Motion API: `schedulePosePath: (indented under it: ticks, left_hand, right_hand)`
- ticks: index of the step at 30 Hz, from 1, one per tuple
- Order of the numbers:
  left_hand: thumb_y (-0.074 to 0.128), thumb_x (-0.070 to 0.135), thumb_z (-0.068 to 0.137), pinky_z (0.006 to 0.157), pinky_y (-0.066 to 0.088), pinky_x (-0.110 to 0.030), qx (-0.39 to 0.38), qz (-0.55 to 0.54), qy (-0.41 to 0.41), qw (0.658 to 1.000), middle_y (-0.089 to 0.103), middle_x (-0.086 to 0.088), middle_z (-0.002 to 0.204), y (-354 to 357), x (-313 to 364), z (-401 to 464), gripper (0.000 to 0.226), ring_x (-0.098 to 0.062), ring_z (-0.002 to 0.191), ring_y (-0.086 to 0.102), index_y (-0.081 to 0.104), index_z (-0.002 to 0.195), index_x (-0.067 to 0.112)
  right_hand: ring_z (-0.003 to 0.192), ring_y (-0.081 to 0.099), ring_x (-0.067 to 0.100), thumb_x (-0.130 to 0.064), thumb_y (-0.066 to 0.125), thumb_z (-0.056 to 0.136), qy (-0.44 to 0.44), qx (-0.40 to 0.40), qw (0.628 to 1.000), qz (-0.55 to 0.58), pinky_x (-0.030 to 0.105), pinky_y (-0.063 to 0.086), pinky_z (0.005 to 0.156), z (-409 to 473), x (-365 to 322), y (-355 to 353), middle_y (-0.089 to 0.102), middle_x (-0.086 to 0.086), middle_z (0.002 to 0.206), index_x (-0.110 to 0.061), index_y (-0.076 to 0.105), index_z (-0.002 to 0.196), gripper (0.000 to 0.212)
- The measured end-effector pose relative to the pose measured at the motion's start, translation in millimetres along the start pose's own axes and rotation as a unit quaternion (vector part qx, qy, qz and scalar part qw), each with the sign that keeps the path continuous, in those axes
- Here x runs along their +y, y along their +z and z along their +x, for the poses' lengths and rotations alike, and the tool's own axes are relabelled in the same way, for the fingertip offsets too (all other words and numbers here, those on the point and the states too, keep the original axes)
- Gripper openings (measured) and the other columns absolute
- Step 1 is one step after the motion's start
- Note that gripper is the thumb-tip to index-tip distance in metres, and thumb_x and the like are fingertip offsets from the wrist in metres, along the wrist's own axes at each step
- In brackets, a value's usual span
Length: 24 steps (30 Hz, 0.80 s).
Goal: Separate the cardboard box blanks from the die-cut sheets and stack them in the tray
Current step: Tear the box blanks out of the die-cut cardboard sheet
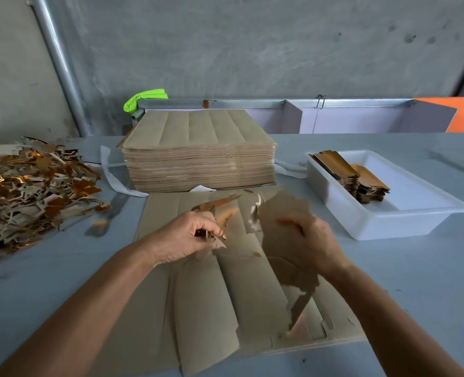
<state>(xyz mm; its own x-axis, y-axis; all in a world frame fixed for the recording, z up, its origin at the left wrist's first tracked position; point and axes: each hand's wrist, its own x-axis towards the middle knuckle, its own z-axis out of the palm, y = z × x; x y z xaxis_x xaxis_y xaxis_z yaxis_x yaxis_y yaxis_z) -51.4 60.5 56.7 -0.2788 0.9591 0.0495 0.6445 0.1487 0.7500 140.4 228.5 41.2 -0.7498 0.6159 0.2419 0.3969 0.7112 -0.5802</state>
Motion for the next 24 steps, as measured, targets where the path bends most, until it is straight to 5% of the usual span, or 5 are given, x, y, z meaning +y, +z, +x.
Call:
schedulePosePath:
  ticks: [5,7,10,17,24]
  left_hand:
    - [0.073,0.006,0.078,0.068,0.04,-0.007,0.057,0.006,0.022,0.998,0.052,0.011,0.079,4,2,5,0.021,0.008,0.07,0.053,0.065,0.076,0.025]
    - [0.073,0.006,0.079,0.067,0.04,-0.009,0.057,0.044,0.026,0.997,0.052,0.01,0.079,6,1,7,0.019,0.004,0.07,0.052,0.066,0.076,0.023]
    - [0.071,0.003,0.081,0.071,0.046,-0.022,0.061,0.112,0.05,0.991,0.056,0.005,0.082,9,0,8,0.008,-0.014,0.079,0.057,0.071,0.084,0.01]
    - [0.072,0.004,0.08,0.07,0.051,-0.036,0.075,0.154,0.067,0.983,0.055,0.008,0.078,17,2,13,0.011,-0.02,0.076,0.062,0.074,0.09,0.007]
    - [0.08,0.01,0.073,0.063,0.038,-0.005,0.085,0.173,0.05,0.98,0.053,0.018,0.081,23,-8,5,0.033,0.002,0.071,0.053,0.061,0.099,0.018]
  right_hand:
    - [0.083,0.063,0.013,-0.022,0.05,0.096,-0.052,-0.102,0.982,0.148,0.023,0.052,0.075,-12,-30,13,0.07,0.005,0.094,-0.013,0.072,0.098,0.024]
    - [0.076,0.062,0.028,-0.035,0.05,0.096,-0.039,-0.109,0.972,0.205,0.04,0.05,0.074,-15,-37,14,0.065,0.02,0.082,0.002,0.068,0.085,0.042]
    - [0.063,0.052,0.02,-0.049,0.049,0.09,-0.028,-0.115,0.963,0.241,0.031,0.04,0.064,-21,-42,14,0.057,0.016,0.067,0.007,0.062,0.075,0.059]
    - [0.061,0.059,0.023,-0.022,0.061,0.09,0.014,-0.111,0.968,0.223,0.033,0.05,0.056,-17,-44,20,0.061,0.015,0.067,-0.005,0.063,0.065,0.03]
    - [0.077,0.062,0.02,-0.021,0.056,0.093,0.2,0.038,0.958,0.204,0.025,0.048,0.056,-13,-18,30,0.063,0.006,0.083,-0.012,0.063,0.079,0.018]
